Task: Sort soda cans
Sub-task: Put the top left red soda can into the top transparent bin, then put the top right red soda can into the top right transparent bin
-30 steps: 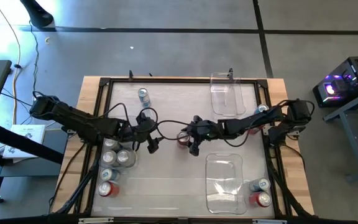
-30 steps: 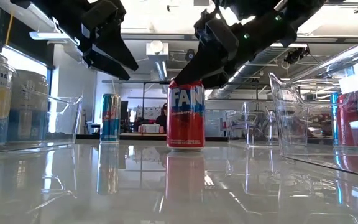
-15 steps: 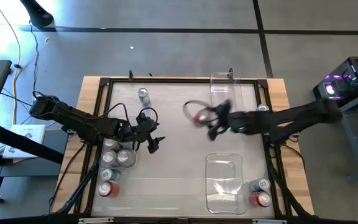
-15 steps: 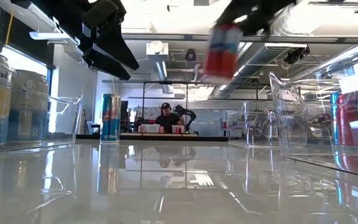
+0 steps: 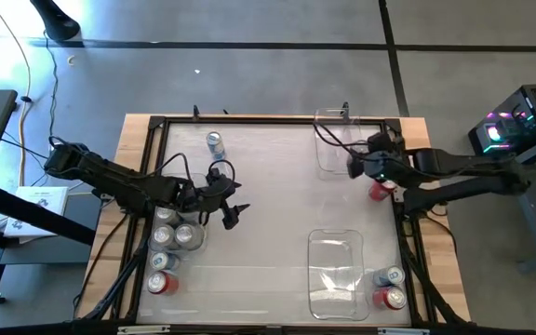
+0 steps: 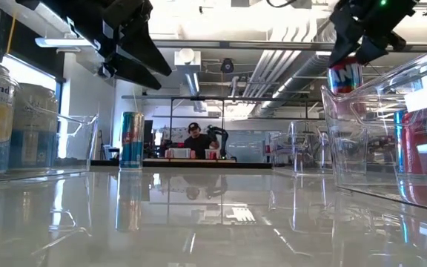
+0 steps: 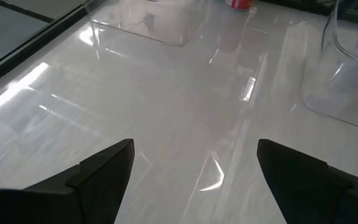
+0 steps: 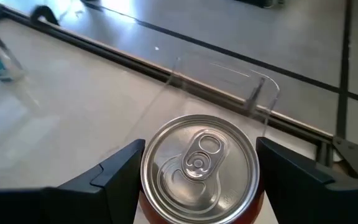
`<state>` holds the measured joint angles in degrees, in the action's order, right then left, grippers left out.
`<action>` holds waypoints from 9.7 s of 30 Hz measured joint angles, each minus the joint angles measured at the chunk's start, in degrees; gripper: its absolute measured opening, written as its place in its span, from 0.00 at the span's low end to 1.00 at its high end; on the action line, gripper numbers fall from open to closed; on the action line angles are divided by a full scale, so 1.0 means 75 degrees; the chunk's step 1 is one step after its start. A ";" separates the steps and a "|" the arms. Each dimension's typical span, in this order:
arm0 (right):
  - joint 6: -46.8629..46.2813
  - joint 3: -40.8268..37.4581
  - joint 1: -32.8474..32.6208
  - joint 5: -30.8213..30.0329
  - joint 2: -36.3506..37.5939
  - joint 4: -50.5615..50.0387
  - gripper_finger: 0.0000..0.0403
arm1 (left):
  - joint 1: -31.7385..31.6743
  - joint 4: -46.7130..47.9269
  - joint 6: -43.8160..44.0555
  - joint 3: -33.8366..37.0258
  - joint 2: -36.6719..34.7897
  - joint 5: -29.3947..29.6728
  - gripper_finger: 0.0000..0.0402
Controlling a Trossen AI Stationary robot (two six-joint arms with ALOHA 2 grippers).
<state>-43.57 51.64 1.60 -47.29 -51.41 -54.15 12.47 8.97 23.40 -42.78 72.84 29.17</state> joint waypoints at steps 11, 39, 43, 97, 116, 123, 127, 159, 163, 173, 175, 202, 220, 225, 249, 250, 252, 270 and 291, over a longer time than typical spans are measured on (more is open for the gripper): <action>0.0327 0.0000 0.0760 0.0055 -0.0492 0.0284 0.65 | 0.0000 0.0009 -0.0078 0.0000 0.0000 -0.0002 0.84; -0.0615 0.0000 0.1145 0.0261 -0.2284 0.0301 0.65 | 0.0000 0.0015 -0.0221 0.0000 -0.0001 0.0000 0.84; -0.0613 0.0000 0.1311 0.0405 -0.2603 0.0318 0.65 | 0.0000 0.0015 -0.0263 0.0000 0.0000 0.0000 0.84; -0.4069 -0.2298 0.0573 -0.1047 -0.1876 0.1824 0.66 | -0.0003 -0.0350 -0.0356 0.0000 0.0000 0.0000 0.84; -0.3423 -0.2189 0.1024 -0.0090 -0.1872 0.1449 0.67 | -0.0009 -0.0347 -0.0339 0.0000 0.0000 0.0000 0.84; -0.2554 -0.2025 0.1053 0.0302 -0.1785 0.1195 0.77 | -0.0009 -0.0349 -0.0338 0.0000 0.0000 -0.0003 0.84; -0.2237 -0.1677 0.1289 0.0805 -0.1753 0.0397 0.84 | -0.0007 -0.0341 -0.0338 0.0000 0.0000 -0.0003 0.84; -0.3628 0.0832 -0.1067 0.5021 -0.1680 -0.4796 0.86 | -0.0003 -0.0344 -0.0341 0.0000 0.0000 -0.0006 0.84; -0.3957 0.0580 -0.1058 0.4507 -0.1552 -0.4717 0.86 | -0.0003 -0.0389 -0.0341 -0.0001 0.0000 -0.0006 0.84; -0.3375 -0.0146 0.0663 0.4164 -0.1274 -0.4795 0.86 | -0.0003 -0.0396 -0.0341 -0.0003 0.0000 -0.0006 0.84; -0.3079 -0.0254 0.0972 0.4177 -0.1281 -0.4770 0.86 | -0.0003 -0.0395 -0.0342 -0.0003 0.0000 -0.0006 0.84; -0.1325 -0.0693 0.2636 0.4723 -0.1372 -0.3584 0.80 | 0.0041 -0.0396 -0.0372 -0.0003 0.0000 -0.0006 0.84; -0.0938 -0.0659 0.2636 0.4747 -0.2056 -0.3651 0.69 | 0.0047 -0.0391 -0.0358 -0.0003 -0.0003 -0.0006 0.84; -0.0863 -0.0465 0.2491 0.4746 -0.2085 -0.3701 0.69 | 0.0044 -0.0391 -0.0358 -0.0003 -0.0001 -0.0006 0.84; 0.0215 0.5573 0.2377 0.2992 -0.3672 -0.4384 0.68 | 0.0041 -0.0572 -0.0470 -0.0003 -0.0002 -0.0001 0.84; 0.0561 0.5746 0.2658 0.3015 -0.3974 -0.4395 0.68 | 0.0041 -0.0616 -0.0481 -0.0003 -0.0001 -0.0002 0.84; 0.1223 0.6006 0.3242 0.3094 -0.4569 -0.4400 0.68 | 0.0041 -0.0656 -0.0481 -0.0003 0.0000 -0.0003 0.84; 0.3476 0.6251 0.5229 0.4162 -0.6841 -0.4486 0.68 | 0.0044 -0.0648 -0.0472 -0.0003 -0.0001 -0.0003 0.84; 0.3625 0.4303 0.5265 0.4168 -0.6235 -0.3416 0.68 | 0.0405 -0.0548 -0.0125 -0.0003 0.0000 0.0210 0.84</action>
<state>-16.38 83.91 41.08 -16.03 -98.17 -79.78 15.51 4.86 22.46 -42.81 72.84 30.74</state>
